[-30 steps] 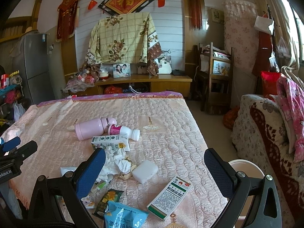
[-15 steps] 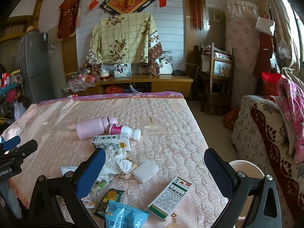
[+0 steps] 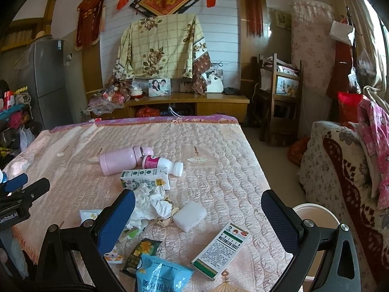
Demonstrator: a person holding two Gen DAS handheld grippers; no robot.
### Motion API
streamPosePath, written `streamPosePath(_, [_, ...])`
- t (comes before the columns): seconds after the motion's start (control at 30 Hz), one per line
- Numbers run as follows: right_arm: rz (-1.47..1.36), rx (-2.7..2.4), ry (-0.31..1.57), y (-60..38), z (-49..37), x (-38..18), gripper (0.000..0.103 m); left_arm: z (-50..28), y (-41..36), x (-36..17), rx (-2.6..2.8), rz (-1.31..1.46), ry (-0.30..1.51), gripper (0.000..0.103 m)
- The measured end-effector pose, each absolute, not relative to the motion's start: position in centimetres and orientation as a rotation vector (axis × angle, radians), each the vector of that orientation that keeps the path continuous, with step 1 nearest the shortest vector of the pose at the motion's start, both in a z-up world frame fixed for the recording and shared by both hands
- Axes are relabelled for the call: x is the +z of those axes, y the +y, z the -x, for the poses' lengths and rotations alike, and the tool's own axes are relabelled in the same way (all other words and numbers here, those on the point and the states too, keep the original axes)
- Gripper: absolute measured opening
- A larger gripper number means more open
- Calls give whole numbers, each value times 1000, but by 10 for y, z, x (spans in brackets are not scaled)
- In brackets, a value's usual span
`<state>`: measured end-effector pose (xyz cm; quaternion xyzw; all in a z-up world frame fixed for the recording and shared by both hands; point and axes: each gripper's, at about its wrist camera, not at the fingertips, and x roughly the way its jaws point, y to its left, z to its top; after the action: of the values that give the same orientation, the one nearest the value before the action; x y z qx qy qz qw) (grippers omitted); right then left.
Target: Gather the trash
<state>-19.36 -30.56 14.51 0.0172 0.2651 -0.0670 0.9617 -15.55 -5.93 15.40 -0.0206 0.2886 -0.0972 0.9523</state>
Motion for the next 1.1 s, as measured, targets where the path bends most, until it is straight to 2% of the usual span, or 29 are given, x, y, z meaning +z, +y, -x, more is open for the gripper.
streamPosePath(0.27, [-35, -132, 546, -305, 192, 143, 103, 155, -50, 151, -190, 35, 588, 102])
streamPosePath(0.73, [-30, -95, 610, -309, 189, 128, 103, 148, -28, 125, -209, 26, 704, 102])
streamPosePath(1.1, [5, -110, 677, -329, 182, 112, 103, 134, -61, 119, -323, 56, 780, 102])
